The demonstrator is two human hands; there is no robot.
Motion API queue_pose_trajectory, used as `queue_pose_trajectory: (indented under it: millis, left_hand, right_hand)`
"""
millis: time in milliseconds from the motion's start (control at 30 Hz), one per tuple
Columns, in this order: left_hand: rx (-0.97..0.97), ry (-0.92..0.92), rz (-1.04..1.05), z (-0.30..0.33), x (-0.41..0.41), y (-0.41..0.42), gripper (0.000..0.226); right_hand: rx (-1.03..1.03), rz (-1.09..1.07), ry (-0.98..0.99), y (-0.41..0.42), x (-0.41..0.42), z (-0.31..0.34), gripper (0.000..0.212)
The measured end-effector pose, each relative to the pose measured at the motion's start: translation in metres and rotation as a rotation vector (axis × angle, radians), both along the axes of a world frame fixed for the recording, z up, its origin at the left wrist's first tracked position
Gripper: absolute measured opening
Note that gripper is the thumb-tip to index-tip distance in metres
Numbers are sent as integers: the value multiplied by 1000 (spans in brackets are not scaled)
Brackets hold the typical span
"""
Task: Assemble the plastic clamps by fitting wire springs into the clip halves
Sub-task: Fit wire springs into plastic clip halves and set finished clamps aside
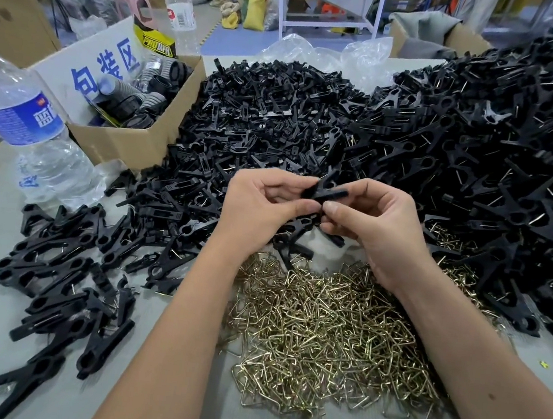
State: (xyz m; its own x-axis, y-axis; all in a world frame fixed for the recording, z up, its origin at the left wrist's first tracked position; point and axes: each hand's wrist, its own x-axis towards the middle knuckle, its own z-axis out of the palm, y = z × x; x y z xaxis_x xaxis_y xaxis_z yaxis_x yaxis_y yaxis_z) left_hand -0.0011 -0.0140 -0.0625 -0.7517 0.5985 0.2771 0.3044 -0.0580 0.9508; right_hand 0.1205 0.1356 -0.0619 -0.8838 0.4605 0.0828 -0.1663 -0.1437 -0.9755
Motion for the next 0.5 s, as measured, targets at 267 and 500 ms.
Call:
queue_pose_trajectory:
  millis: [267,500]
  left_hand:
    - [135,-45,252,-5,-14,-5,35]
    - [117,-22,269,-8,-15,-4,33]
  right_hand:
    - [1161,388,-271,-2,1,10,23]
    - [1385,272,-368,-15,-11,9,11]
